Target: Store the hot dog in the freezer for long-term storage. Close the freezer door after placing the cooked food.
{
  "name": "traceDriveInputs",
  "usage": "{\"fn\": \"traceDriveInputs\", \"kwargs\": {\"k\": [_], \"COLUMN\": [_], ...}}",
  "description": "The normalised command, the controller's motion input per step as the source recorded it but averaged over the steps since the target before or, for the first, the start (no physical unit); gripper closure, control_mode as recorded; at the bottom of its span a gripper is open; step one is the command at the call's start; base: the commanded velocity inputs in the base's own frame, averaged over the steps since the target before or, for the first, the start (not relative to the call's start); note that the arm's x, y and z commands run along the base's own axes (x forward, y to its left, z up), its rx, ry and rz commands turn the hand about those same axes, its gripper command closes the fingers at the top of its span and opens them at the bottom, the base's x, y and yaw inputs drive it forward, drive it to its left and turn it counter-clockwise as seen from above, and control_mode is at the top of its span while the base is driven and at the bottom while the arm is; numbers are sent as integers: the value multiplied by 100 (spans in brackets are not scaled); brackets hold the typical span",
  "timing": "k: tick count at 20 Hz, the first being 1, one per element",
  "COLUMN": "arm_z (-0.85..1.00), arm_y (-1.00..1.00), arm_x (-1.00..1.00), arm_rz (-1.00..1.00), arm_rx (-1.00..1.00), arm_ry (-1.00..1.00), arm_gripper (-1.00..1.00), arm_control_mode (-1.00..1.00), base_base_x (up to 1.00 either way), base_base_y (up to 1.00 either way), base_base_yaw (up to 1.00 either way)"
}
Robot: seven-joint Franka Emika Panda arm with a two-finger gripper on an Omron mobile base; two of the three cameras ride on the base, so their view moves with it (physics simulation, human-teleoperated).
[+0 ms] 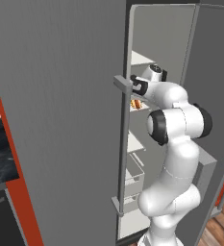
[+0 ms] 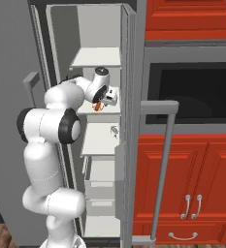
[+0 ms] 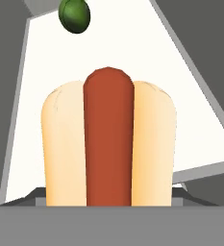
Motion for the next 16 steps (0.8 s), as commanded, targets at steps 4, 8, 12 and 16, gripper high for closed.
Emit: {"fn": "traceDriveInputs", "kwargs": {"k": [4, 8, 12, 16], "arm_z": [-19, -28, -19, -11], "arm_y": [0, 0, 0, 0], "arm_x": [41, 33, 34, 27], "arm_rz": [0, 0, 0, 0], "arm_rx": [0, 0, 0, 0], "arm_ry": [0, 0, -2, -2], "arm_gripper": [100, 100, 100, 100], "arm_control_mode": [-100, -100, -100, -100], "base_base_x": [0, 0, 0, 0], "base_base_y": [0, 0, 0, 0], "base_base_yaw": [0, 0, 0, 0]}}
